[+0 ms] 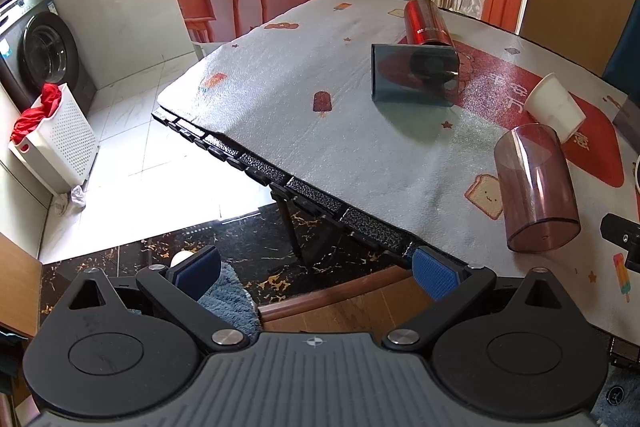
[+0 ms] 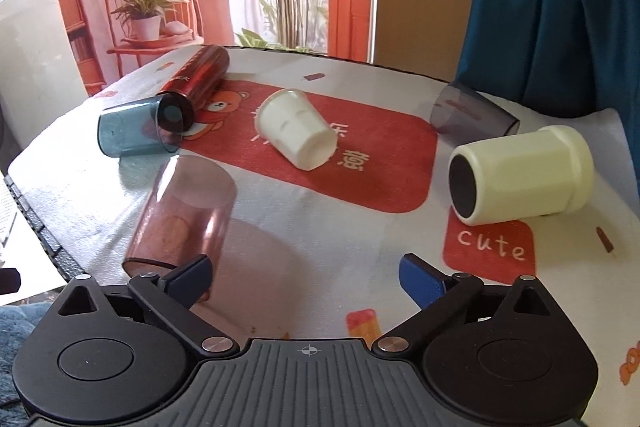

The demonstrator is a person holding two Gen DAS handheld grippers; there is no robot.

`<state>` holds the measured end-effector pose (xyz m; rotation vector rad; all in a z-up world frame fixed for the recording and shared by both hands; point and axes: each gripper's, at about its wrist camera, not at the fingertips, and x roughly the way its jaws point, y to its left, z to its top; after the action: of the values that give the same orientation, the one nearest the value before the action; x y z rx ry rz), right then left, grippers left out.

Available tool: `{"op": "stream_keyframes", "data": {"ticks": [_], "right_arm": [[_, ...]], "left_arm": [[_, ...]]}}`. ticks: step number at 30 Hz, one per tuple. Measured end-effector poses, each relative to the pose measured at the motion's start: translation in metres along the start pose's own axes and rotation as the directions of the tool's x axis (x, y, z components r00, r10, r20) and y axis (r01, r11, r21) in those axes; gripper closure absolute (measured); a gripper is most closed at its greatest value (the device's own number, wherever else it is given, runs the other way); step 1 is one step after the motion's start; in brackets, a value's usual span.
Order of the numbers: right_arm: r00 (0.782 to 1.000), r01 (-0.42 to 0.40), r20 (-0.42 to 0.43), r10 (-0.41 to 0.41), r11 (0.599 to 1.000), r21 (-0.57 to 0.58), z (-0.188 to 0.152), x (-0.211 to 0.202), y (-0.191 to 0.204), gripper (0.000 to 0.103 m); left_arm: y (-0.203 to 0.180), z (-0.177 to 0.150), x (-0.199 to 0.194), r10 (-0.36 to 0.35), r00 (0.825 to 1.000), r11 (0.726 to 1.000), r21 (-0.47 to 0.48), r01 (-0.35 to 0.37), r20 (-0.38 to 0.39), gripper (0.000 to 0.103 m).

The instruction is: Flip cup upright

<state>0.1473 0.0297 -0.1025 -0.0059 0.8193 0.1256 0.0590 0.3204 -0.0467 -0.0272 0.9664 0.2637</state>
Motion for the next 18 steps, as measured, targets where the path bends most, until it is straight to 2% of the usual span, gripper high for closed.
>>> {"op": "stream_keyframes", "data": {"ticks": [8,15,18], "right_arm": [[0.999,0.025,-0.038,-0.024,1.000,0.017,-0.005,0.014,-0.012,0.000],[0.999,0.015,-0.031,-0.014,0.999,0.038,-0.009,0.019,-0.025,0.000],[1.000,0.026,-0.005,-0.026,0.999,0.032,-0.011,0.018,-0.029,0.000]], "left_arm": [[-0.011,0.007,-0.006,0.002,1.000,1.000,0.015,-0.002,-0.020,0.000],[-0.027,0.017,-0.010,-0.041,0.998,0.999,0.013,0.042,-0.038,0.000],[-0.034,0.025,-0.017,-0.070,0.997,0.998,-0.002,0.070,-0.020,0.000]]}}
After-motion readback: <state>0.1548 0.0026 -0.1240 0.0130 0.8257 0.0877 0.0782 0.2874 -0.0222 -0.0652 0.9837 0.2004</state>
